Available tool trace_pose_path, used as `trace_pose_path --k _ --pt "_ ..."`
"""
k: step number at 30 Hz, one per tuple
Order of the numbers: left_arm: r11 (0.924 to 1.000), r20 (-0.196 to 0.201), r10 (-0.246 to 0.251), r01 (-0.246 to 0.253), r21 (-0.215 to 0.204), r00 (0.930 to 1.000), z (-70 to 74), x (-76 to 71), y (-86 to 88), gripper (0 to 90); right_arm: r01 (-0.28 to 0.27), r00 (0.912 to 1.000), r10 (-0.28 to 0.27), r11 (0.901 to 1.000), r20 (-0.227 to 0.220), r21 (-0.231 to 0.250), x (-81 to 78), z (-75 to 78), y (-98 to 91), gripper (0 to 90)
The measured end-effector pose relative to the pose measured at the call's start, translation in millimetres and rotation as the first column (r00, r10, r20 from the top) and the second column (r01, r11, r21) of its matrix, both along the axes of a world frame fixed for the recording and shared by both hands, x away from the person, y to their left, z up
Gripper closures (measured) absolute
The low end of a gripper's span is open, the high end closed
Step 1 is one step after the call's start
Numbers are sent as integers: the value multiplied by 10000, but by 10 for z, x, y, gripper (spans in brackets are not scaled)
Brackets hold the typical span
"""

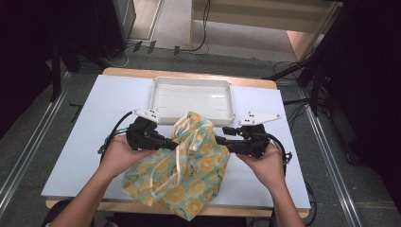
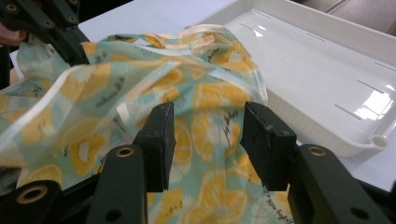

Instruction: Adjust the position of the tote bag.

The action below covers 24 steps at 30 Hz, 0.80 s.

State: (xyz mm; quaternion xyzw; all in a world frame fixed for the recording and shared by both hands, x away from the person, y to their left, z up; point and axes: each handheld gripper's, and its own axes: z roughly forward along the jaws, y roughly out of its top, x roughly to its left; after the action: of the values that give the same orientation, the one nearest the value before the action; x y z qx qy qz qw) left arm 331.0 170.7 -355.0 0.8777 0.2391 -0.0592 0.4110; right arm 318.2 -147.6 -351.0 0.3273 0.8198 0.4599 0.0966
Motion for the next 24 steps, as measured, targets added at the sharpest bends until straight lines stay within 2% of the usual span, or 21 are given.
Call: trace_pose_path --k 1,3,9,10,13,17,20,24 --pt "9998 238 -33 28 222 9997 18 -43 -86 900 -22 10000 22 10000 61 -17 6 10 9 551" --pt "9995 315 -166 158 261 9994 10 -84 -165 900 -8 10000 8 10000 64 -26 7 15 20 551" --pt "9981 203 -507 499 368 9985 -79 -146 -305 900 -25 10000 27 9999 95 -161 9 -8 55 551" --pt "9975 87 -614 610 365 9981 -116 -168 -340 900 -27 10000 28 9999 49 -143 5 -30 72 551" --pt "9965 -26 -785 785 276 9969 -152 -184 -364 900 -58 10000 58 9998 8 -172 8 -66 88 549" --pt "9934 -232 -1078 1086 377 9939 -260 -252 -428 900 -15 10000 14 9998 -61 -196 8 -125 111 530" --pt "9924 -193 -1138 1146 438 9933 -296 -274 -427 897 14 10000 -16 9998 -70 -176 10 -153 113 515" --pt "9939 -499 -1040 1057 316 9933 -393 -289 -348 893 118 9999 -121 9995 -71 -305 1 -238 107 481"
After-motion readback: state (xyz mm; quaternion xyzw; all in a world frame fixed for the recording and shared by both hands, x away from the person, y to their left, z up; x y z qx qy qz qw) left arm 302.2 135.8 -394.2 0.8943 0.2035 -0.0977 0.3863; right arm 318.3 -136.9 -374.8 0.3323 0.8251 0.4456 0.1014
